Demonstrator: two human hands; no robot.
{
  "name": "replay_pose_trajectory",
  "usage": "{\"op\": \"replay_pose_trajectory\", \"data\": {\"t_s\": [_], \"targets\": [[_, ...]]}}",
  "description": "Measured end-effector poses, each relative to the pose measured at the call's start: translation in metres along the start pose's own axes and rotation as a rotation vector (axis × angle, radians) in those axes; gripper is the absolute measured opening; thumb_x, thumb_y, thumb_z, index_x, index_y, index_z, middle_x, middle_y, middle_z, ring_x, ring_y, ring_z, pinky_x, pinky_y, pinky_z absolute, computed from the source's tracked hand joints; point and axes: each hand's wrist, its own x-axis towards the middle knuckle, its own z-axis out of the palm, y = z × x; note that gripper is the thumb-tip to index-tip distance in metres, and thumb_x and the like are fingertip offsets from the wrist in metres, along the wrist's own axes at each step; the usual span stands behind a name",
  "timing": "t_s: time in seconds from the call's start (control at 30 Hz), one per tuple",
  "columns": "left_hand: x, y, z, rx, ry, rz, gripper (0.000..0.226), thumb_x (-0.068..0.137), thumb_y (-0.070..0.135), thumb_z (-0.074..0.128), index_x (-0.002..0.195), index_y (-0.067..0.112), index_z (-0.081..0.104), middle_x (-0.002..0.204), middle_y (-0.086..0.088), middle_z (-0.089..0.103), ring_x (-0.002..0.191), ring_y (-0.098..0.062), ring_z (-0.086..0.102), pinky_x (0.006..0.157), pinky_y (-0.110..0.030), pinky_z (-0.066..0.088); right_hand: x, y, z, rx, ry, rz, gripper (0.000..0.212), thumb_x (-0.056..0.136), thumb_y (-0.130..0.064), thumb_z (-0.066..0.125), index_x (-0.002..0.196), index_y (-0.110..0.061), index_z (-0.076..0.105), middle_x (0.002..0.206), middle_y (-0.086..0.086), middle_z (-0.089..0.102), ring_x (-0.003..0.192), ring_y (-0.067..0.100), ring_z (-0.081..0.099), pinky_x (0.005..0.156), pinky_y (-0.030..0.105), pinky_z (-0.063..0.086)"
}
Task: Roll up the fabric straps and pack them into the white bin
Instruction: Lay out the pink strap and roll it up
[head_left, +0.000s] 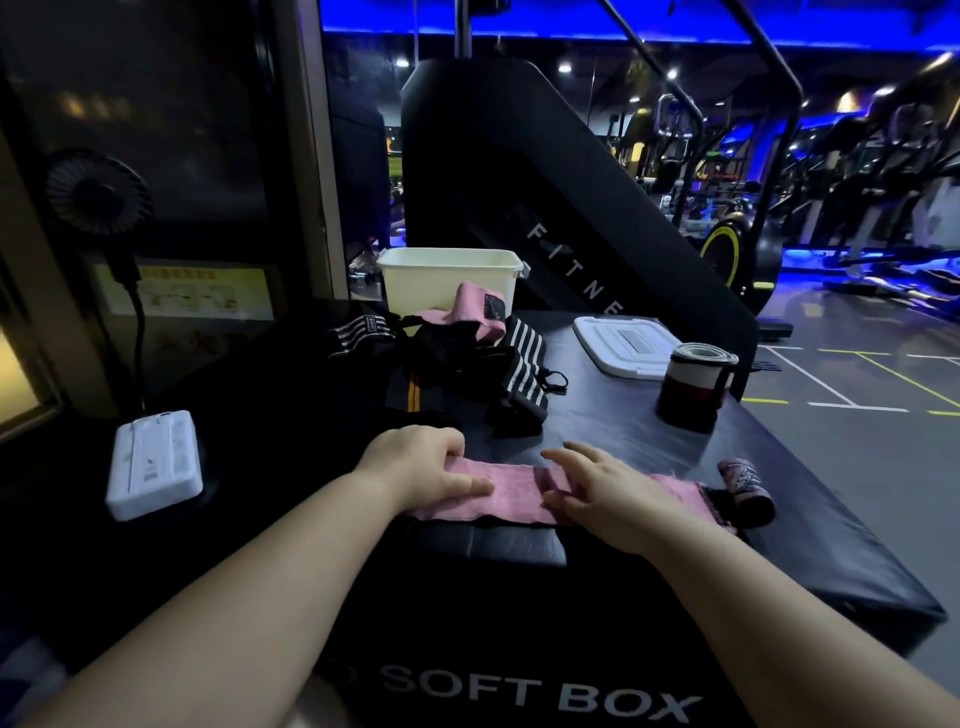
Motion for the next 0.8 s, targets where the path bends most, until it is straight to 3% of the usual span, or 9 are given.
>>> {"op": "replay_pose_trajectory", "data": {"t_s": [0.13,0.27,0.4,0.53,0.63,0.8], "targets": [[0.001,-0.001,0.0,0.014,-0.005,0.018,0.057,0.068,0.083,0.055,0.088,0.03,0.056,0.081,0.011,0.059,0.08,-0.012,0.056,0.063,-0.029,0.038,0.011,-0.025,-0.007,0.001,0.069,-0.17,0.044,0.095,-0.018,0.049,0.139,-0.028,0.05,0.156,-0.007,0.031,0.139,0.011,0.036,0.103,0.02,0.031],[0.001,-0.005,-0.003,0.051,-0.039,0.055,0.051,0.074,0.079,0.054,0.092,0.031,0.054,0.086,0.011,0.058,0.085,-0.014,0.056,0.069,-0.029,0.039,0.019,-0.039,0.012,0.098,0.032,-0.195,0.031,0.099,-0.035,0.049,0.127,-0.026,0.059,0.134,-0.007,0.056,0.123,0.015,0.051,0.094,0.021,0.035],[0.001,-0.03,-0.021,0.001,-0.113,-0.019,0.044,0.072,0.073,0.062,0.09,0.033,0.058,0.083,0.013,0.06,0.082,-0.01,0.058,0.071,-0.027,0.047,0.021,-0.03,0.021,0.119,0.071,-0.147,0.029,0.096,-0.043,0.051,0.121,-0.029,0.059,0.125,-0.009,0.059,0.114,0.013,0.054,0.092,0.025,0.039],[-0.006,-0.061,-0.028,-0.361,-0.212,-0.07,0.022,0.076,0.044,0.078,0.08,0.029,0.063,0.078,0.013,0.063,0.072,-0.004,0.058,0.067,-0.021,0.046,0.025,-0.032,0.021,0.162,0.042,-0.072,0.04,0.091,-0.06,0.049,0.112,-0.029,0.062,0.115,-0.008,0.061,0.107,0.013,0.056,0.089,0.029,0.044],[-0.012,-0.069,-0.03,-0.66,-0.215,-0.082,0.012,0.082,0.021,0.077,0.086,0.019,0.066,0.076,0.008,0.064,0.07,-0.007,0.057,0.065,-0.021,0.045,0.028,-0.038,0.024,0.173,0.094,-0.012,0.045,0.085,-0.067,0.052,0.102,-0.027,0.063,0.101,-0.009,0.06,0.094,0.012,0.056,0.078,0.029,0.044],[-0.014,-0.073,-0.035,-0.907,-0.128,-0.048,0.015,0.085,0.01,0.072,0.076,0.014,0.06,0.069,0.006,0.06,0.065,-0.005,0.055,0.062,-0.019,0.043,0.025,-0.047,0.025,0.146,0.118,-0.001,0.05,0.077,-0.071,0.059,0.1,-0.026,0.059,0.096,-0.011,0.051,0.089,0.011,0.05,0.073,0.029,0.04]]}}
